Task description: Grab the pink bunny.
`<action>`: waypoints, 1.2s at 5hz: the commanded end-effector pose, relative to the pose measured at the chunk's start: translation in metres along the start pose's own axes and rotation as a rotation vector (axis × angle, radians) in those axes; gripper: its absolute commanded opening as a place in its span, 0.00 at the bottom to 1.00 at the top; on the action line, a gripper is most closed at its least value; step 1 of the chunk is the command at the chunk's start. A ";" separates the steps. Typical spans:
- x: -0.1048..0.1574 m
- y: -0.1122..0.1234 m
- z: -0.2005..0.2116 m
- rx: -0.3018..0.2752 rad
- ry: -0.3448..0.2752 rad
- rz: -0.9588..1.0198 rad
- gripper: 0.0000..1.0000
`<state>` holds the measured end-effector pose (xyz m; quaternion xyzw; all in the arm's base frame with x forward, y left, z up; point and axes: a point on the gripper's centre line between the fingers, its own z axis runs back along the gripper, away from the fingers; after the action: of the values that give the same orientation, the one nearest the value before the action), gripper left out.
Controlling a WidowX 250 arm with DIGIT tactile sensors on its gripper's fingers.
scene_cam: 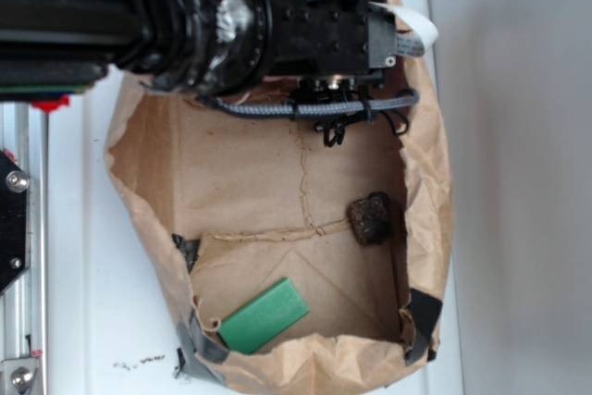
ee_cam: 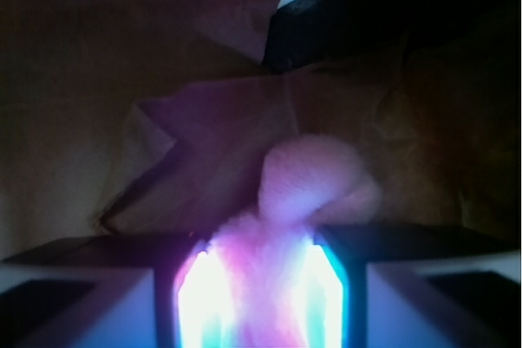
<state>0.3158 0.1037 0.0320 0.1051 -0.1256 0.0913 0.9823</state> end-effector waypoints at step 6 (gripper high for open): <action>0.002 -0.011 0.174 -0.333 -0.124 -0.063 0.00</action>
<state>0.2777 0.0444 0.1632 -0.0603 -0.1481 0.0367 0.9864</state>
